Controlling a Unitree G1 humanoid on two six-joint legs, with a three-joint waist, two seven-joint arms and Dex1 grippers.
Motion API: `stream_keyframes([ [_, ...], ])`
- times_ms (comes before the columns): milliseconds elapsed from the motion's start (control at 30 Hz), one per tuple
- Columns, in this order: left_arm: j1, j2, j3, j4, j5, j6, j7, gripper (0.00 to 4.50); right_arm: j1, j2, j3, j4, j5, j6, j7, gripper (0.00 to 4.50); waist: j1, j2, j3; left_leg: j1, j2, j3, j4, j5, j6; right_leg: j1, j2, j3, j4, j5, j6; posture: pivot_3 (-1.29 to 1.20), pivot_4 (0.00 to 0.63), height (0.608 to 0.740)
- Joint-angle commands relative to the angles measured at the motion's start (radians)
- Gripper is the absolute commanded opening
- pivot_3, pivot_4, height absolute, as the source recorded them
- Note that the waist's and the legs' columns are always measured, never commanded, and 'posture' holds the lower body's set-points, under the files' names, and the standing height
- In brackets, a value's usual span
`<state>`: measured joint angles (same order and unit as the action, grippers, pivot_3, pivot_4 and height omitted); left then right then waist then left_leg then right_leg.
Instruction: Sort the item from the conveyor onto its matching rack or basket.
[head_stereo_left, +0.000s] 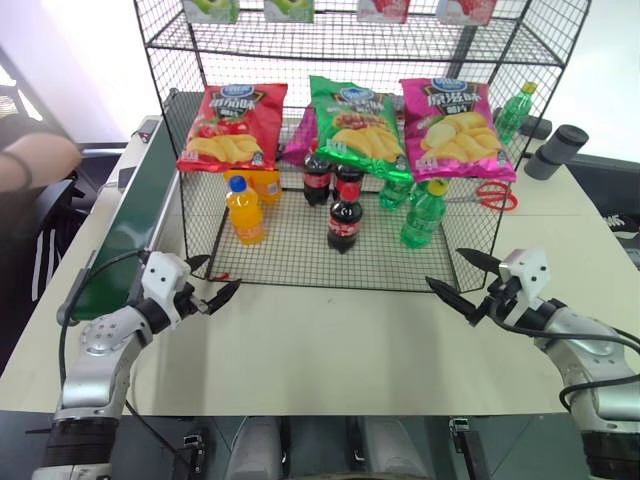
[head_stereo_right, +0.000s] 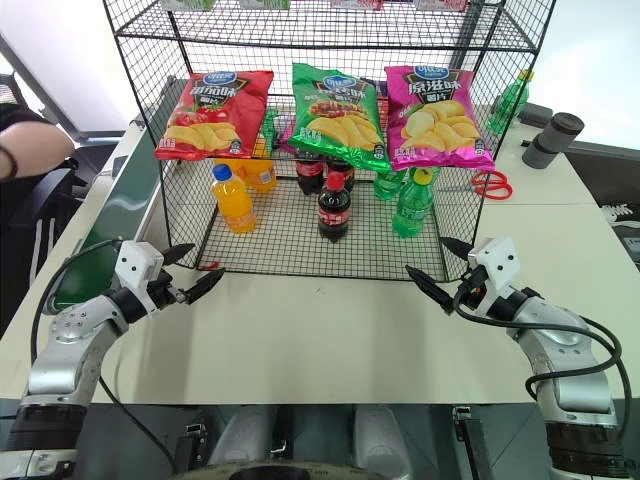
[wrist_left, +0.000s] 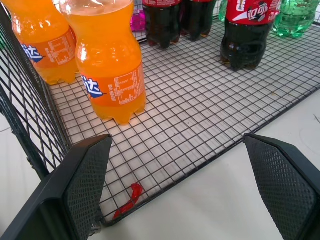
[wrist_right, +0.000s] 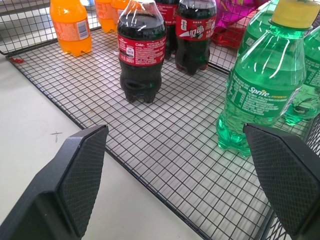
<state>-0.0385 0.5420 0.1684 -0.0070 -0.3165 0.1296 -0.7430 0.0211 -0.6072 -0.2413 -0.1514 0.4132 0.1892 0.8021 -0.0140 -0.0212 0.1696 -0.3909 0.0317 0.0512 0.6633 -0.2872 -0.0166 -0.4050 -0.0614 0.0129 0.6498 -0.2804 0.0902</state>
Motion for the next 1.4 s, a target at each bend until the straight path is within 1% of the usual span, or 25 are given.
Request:
stream_keyframes([
  [33, 0.009, 0.003, 0.015, -0.026, -0.001, 0.006, 0.017, 4.50, -0.018, 0.007, -0.004, -0.004, 0.001, -0.024, -0.002, 4.49, 0.000, 0.000, 0.000, 0.000, 0.000, 0.000, 0.000, 0.000, 0.000, 0.000, 0.000, 0.000, 0.000, 0.000, 0.000, 0.00, 0.150, 0.740],
  [600, 0.051, -0.001, 0.024, -0.083, -0.011, 0.037, 0.042, 4.50, -0.007, 0.015, 0.013, -0.028, 0.008, -0.001, -0.004, 4.49, 0.002, 0.000, 0.000, 0.000, 0.000, 0.000, 0.000, 0.000, 0.000, 0.000, 0.000, 0.000, 0.000, 0.000, 0.000, 0.00, 0.150, 0.740],
  [1100, 0.018, -0.008, 0.019, -0.074, -0.008, 0.044, 0.059, 4.50, -0.062, 0.022, 0.036, 0.028, -0.005, -0.016, -0.002, 4.49, 0.002, 0.000, 0.000, 0.000, 0.000, 0.000, 0.000, 0.000, 0.000, 0.000, 0.000, 0.000, 0.000, 0.000, 0.000, 0.00, 0.150, 0.740],
  [1400, 0.045, -0.004, 0.027, -0.111, -0.019, 0.058, 0.059, 4.50, -0.067, 0.029, 0.044, 0.046, -0.006, -0.037, 0.003, 4.49, 0.001, 0.000, 0.000, 0.000, 0.000, 0.000, 0.000, 0.000, 0.000, 0.000, 0.001, 0.000, 0.000, 0.000, 0.000, 0.00, 0.150, 0.740],
])
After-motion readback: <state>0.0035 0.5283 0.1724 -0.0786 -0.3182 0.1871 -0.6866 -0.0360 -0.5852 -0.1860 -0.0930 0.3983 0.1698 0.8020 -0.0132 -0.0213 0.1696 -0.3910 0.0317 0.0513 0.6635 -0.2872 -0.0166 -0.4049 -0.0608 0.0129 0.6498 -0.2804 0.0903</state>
